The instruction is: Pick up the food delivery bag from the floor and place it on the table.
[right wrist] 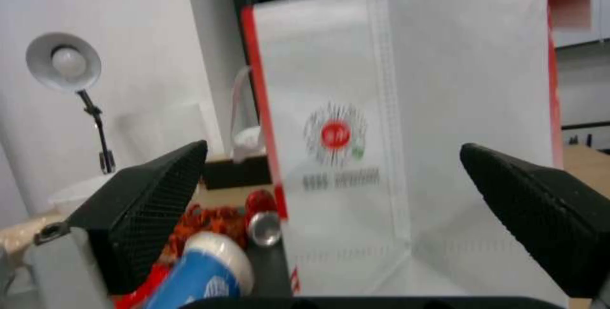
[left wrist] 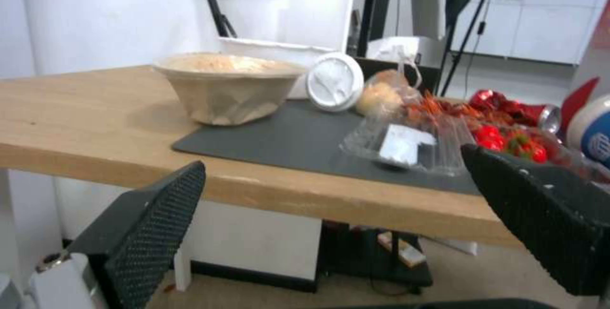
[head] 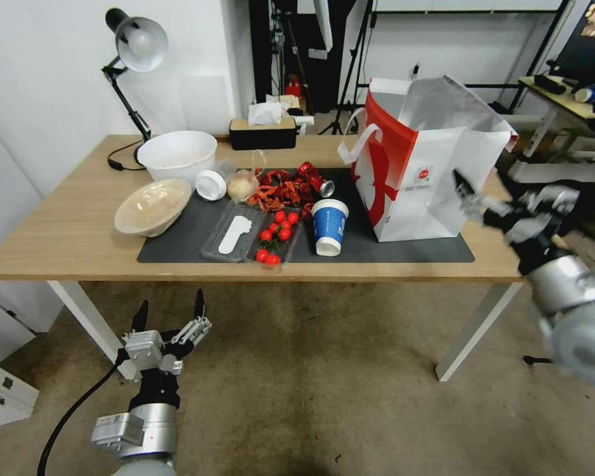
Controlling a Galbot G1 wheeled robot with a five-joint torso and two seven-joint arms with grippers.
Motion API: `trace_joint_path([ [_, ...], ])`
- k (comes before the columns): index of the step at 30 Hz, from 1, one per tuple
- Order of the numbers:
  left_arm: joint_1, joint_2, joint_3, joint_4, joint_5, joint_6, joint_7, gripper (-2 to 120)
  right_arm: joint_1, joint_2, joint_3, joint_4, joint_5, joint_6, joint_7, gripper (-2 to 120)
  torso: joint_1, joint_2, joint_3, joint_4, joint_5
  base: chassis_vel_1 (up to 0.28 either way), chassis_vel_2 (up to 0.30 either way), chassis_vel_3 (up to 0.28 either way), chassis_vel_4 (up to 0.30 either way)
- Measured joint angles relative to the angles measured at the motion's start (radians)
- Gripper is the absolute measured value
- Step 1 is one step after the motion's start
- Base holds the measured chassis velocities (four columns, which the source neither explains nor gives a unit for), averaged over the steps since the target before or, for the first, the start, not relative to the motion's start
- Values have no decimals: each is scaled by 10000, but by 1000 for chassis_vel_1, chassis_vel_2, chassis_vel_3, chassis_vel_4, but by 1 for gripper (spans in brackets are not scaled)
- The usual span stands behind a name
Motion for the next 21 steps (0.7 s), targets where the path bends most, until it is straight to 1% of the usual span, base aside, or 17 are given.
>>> trace_joint_path([
  [1, 7, 6, -9, 10, 4, -12, 30, 100, -178, 221, -80, 80, -321, 18, -10, 100, 0, 0, 0, -3, 3, 0, 0, 0, 0],
  [2, 21, 6, -23, 39, 14, -29, 114, 100, -450, 627, -211, 171, -860, 71, -48, 100, 0, 0, 1, -2, 9, 0, 0, 0, 0],
  [3, 21, 6, -23, 39, 14, -29, 114, 100, -450, 627, -211, 171, -860, 71, -48, 100, 0, 0, 1, -2, 9, 0, 0, 0, 0],
  [5, 25, 3, -30, 115, 55, -69, 254, 100, -919, 1421, -460, 230, -1897, 227, -172, 100, -1, 0, 1, -2, 4, 0, 0, 0, 0],
  [7, 29, 0, -30, 165, 120, -136, 430, 100, -1233, 1983, -578, 192, -2612, 376, -390, 100, -1, 0, 1, 0, 5, 0, 0, 0, 0],
  [8, 29, 0, -30, 165, 120, -136, 430, 100, -1233, 1983, -578, 192, -2612, 376, -390, 100, -1, 0, 1, 0, 5, 0, 0, 0, 0],
  [10, 16, -24, -31, 255, 177, -308, 622, 100, -1761, 2676, -682, 79, -3452, 574, -588, 100, 0, 0, 0, 2, 5, 0, 0, 0, 0],
  [11, 16, -24, -31, 255, 177, -308, 622, 100, -1761, 2676, -682, 79, -3452, 574, -588, 100, 0, 0, 0, 2, 5, 0, 0, 0, 0],
  [12, 12, -32, -31, 293, 210, -330, 660, 100, -2043, 2966, -734, -2, -3863, 667, -650, 100, 0, 0, 0, -2, 5, 0, 0, 0, 0],
  [13, -2, -49, -20, 372, 277, -350, 704, 100, -2451, 3419, -837, -190, -4498, 935, -790, 100, -1, 0, 0, -4, 5, 0, 0, 0, 0],
  [14, -25, -74, 6, 450, 397, -354, 729, 100, -2715, 3809, -954, -385, -5115, 1210, -861, 100, -1, 0, 0, -3, 6, 0, 0, 0, 0],
  [15, -25, -74, 6, 450, 397, -354, 729, 100, -2715, 3809, -954, -385, -5115, 1210, -861, 100, -1, 0, 0, -3, 6, 0, 0, 0, 0],
  [17, -65, -113, 52, 554, 541, -366, 736, 100, -2921, 4191, -1088, -675, -5654, 1590, -1057, 100, -1, 0, 2, -2, 6, 0, 0, 0, 0],
  [21, -71, -123, 58, 678, 672, -423, 732, 100, -2938, 4333, -1124, -805, -5925, 1750, -1202, 100, 0, 0, 2, -1, 5, 0, 0, 0, 0],
])
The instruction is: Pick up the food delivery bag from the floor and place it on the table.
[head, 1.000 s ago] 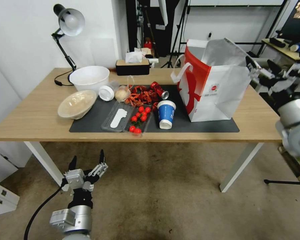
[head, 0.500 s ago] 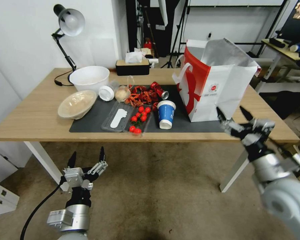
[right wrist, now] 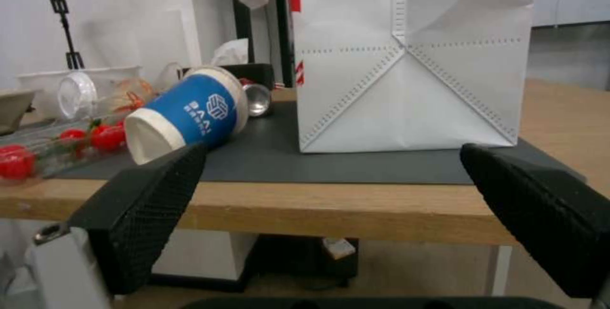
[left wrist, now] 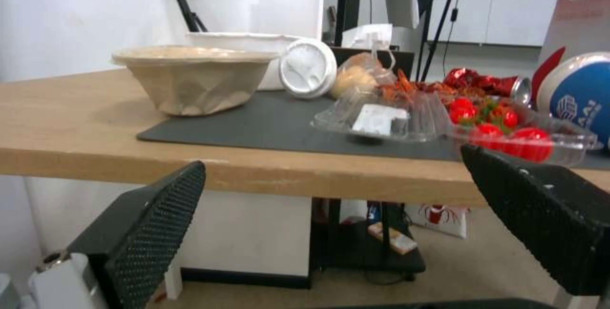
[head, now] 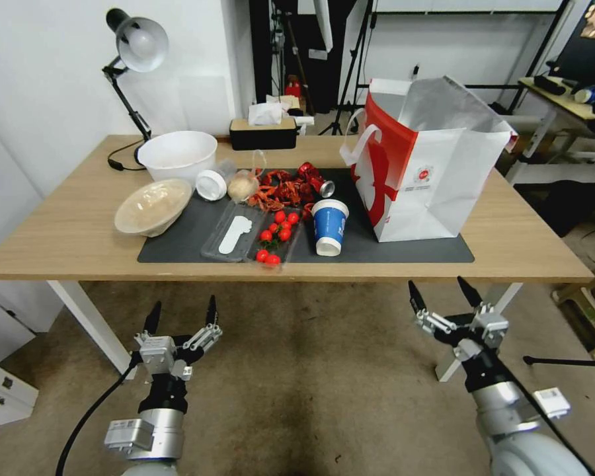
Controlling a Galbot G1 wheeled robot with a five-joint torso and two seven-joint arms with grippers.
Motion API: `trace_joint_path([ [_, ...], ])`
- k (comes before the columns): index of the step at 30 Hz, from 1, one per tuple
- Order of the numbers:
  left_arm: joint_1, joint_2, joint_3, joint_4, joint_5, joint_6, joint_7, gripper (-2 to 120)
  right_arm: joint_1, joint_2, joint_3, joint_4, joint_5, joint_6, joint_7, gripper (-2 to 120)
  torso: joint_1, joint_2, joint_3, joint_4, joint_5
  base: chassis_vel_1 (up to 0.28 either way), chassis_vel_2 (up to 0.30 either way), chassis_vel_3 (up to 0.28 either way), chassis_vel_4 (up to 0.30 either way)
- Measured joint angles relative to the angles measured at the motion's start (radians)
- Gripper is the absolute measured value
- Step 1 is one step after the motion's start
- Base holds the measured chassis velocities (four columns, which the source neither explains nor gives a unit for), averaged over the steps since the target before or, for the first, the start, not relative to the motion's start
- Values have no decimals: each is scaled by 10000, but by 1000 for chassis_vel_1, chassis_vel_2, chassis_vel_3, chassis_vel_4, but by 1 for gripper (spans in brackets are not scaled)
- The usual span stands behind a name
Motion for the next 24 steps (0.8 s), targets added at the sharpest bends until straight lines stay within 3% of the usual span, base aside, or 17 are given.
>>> trace_joint_path([
  [24, -26, -30, 74, 495, 188, -143, -168, 100, 367, 48, -188, -443, -172, 105, -140, 100, 1, 0, 0, -1, 1, 0, 0, 0, 0],
])
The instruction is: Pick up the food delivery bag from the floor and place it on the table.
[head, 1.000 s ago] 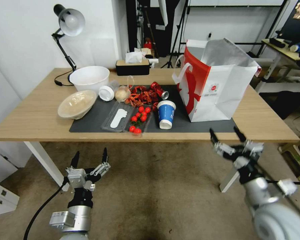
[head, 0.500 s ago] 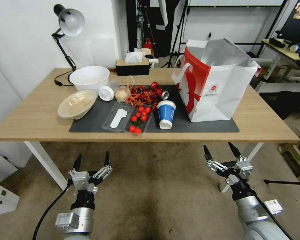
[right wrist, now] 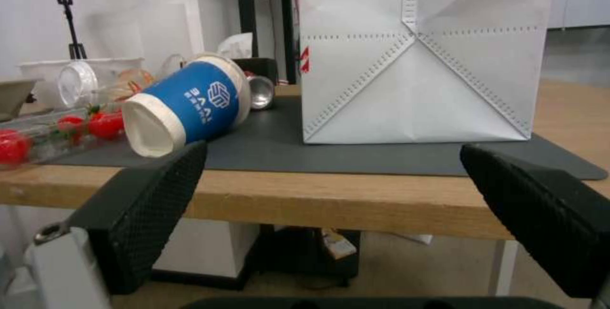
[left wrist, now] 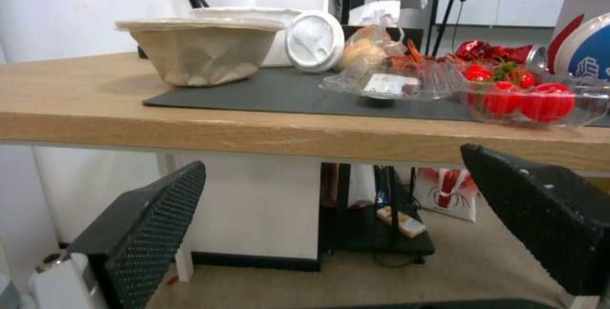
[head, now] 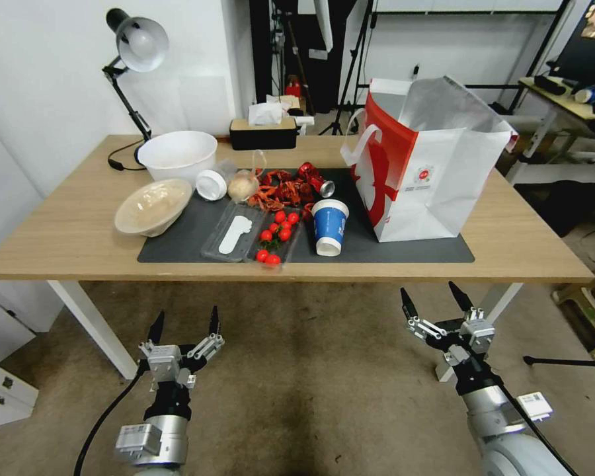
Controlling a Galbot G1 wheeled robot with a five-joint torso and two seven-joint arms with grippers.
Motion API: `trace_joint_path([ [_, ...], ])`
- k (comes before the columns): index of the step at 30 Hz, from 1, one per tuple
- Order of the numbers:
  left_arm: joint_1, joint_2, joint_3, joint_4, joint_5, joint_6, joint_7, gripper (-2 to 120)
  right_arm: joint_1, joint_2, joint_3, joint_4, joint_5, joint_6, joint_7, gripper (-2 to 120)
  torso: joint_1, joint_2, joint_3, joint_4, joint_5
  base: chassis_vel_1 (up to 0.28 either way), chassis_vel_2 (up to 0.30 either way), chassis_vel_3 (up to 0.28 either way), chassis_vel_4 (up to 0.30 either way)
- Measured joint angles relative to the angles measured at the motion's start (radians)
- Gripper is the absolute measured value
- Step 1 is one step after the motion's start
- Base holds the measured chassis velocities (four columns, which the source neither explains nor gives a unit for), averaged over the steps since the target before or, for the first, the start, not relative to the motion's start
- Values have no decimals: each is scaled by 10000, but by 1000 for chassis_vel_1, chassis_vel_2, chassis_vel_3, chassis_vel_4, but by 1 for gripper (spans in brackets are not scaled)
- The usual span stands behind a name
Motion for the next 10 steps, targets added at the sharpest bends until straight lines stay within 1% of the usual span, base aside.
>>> trace_joint_path([
  [10, 3, 5, 3, 0, -10, 0, -8, 100, 4, -8, -2, 0, 19, -17, 1, 100, 1, 0, 0, 0, 0, 0, 0, 0, 0],
])
